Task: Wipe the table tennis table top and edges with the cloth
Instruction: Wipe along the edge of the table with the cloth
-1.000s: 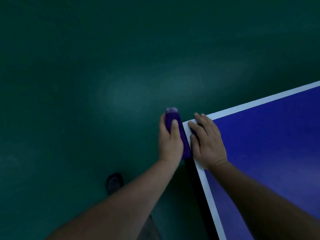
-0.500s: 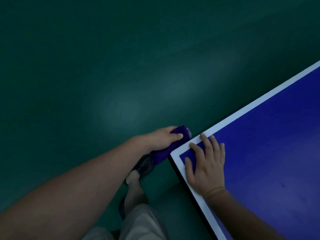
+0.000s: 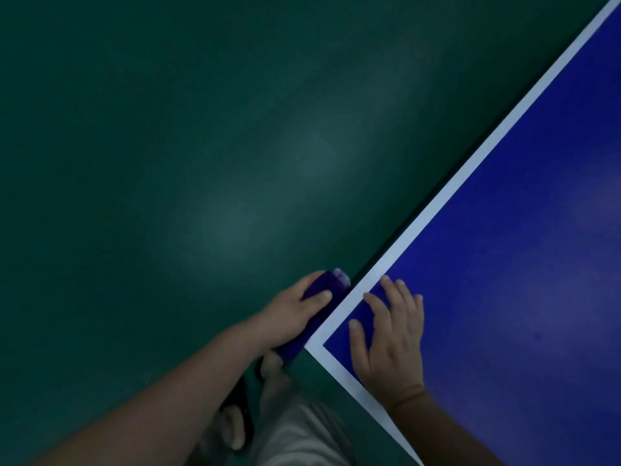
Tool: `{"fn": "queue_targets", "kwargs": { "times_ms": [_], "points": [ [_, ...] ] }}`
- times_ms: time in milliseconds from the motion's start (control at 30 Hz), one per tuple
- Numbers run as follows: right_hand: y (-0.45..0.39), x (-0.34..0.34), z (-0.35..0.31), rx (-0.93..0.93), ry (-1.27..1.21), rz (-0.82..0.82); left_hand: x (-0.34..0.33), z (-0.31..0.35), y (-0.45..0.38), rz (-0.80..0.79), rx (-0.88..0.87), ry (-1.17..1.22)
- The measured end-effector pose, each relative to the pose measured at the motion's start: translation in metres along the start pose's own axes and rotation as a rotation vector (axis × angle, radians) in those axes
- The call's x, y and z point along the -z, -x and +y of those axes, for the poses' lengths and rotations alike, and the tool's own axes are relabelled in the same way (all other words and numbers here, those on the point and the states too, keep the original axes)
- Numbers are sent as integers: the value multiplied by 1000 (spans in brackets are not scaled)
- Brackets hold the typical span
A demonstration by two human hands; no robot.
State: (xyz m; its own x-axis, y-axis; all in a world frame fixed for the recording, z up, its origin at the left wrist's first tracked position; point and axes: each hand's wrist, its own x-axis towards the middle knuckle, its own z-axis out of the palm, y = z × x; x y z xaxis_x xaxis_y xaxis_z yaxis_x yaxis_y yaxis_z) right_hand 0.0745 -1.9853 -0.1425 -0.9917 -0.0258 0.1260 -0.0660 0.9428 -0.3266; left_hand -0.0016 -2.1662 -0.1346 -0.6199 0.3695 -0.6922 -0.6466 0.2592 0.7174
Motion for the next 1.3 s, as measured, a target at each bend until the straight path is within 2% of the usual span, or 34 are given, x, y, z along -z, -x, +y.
{"fn": "queue_targets", "kwargs": {
  "times_ms": [133,400,600,767,900,967,1100,1300],
  "points": [
    [-3,-5,-2,-120,39,44,-2,6,-8,2,10,-54],
    [-3,-2,-2,-194,79,-33,-37,68,-107,-8,-122,-139],
    [-27,0,-2,-291,49,-12,-20,56,-83,-87,-80,-106],
    [-110,14,43,-267,63,45,-14,50,-72,-143,-64,-88],
    [-187,28,110,-242,189,-45,-30,88,-126,-193,-138,-114],
    [-209,31,134,-293,243,-113,-41,116,-158,-208,-169,-148],
    [-208,20,144,-463,178,-98,-56,140,-200,-203,-192,-175],
    [-209,21,148,-439,158,-47,-43,104,-161,-235,-201,-115]
  ]
}}
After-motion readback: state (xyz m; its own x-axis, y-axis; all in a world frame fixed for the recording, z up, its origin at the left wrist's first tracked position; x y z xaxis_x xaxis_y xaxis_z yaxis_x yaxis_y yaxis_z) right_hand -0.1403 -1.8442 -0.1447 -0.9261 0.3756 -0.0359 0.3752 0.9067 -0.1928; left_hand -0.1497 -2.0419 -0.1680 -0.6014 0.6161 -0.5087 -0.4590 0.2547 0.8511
